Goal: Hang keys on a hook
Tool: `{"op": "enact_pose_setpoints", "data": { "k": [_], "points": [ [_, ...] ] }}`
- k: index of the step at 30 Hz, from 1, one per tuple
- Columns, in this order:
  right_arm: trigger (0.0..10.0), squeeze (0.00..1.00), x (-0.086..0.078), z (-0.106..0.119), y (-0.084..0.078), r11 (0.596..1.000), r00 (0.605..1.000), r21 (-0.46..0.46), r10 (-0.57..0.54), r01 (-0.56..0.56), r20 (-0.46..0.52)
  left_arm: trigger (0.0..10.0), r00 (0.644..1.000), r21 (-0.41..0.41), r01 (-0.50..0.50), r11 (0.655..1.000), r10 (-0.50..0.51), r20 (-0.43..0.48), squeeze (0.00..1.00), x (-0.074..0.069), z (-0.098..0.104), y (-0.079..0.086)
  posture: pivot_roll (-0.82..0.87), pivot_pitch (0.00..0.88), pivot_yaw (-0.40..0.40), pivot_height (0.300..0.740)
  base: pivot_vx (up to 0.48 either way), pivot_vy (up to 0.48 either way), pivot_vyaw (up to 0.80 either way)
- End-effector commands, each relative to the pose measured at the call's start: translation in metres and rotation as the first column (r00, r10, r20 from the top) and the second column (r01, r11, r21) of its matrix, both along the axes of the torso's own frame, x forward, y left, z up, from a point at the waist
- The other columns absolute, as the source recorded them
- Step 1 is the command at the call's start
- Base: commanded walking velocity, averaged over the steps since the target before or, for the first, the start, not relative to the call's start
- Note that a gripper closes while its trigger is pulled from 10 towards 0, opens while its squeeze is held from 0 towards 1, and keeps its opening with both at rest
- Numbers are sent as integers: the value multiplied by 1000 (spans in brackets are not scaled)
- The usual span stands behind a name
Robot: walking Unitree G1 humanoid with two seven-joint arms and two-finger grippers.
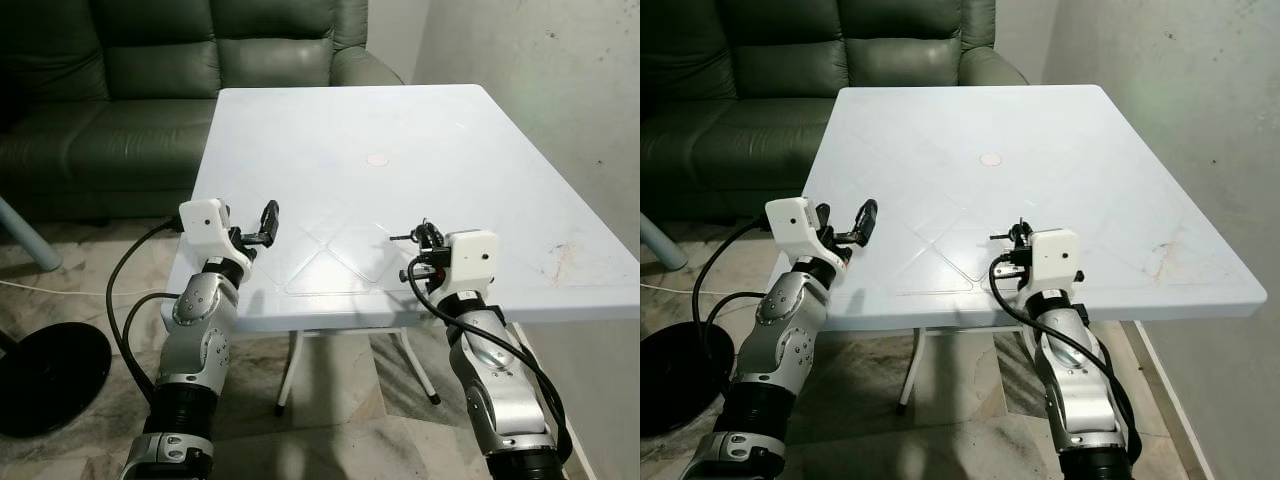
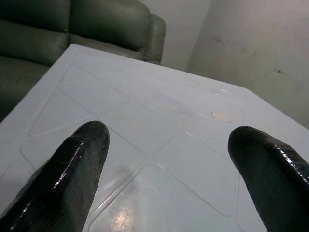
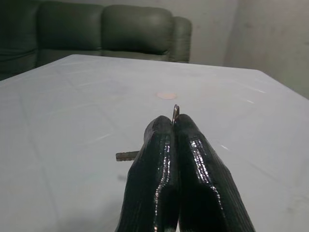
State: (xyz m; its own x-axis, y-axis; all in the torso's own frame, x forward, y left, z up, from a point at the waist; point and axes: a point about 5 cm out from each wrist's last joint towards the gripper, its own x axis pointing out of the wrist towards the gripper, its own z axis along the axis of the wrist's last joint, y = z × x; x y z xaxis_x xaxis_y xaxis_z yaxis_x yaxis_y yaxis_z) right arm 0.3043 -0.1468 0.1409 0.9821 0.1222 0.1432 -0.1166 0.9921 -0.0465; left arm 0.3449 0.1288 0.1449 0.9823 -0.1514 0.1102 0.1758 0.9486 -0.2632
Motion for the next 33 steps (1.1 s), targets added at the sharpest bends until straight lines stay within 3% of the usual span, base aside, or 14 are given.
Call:
{"op": "enact_pose_setpoints", "data": {
  "k": [1, 10, 33],
  "points": [
    [10000, 0, 1, 1, -6, 1000, 1000, 5, -23, 23, 2, 10000, 1000, 1, -3, 1000, 3, 4, 0, 3, 3, -3, -93, 11, 4, 732, 0, 0, -681],
    [10000, 0, 6, 5, -4, 1000, 1000, -7, -14, 14, 12, 10000, 1000, -1, -19, 1000, 19, -1, 0, 5, 2, -1, -90, 7, -7, 732, 0, 247, -682],
    [10000, 0, -2, -2, -2, 1000, 1000, -12, -8, 7, -10, 10000, 999, 10, -30, 1000, 30, -23, 0, 5, -2, -3, -90, 17, -8, 732, 0, 0, -686]
  ]
}}
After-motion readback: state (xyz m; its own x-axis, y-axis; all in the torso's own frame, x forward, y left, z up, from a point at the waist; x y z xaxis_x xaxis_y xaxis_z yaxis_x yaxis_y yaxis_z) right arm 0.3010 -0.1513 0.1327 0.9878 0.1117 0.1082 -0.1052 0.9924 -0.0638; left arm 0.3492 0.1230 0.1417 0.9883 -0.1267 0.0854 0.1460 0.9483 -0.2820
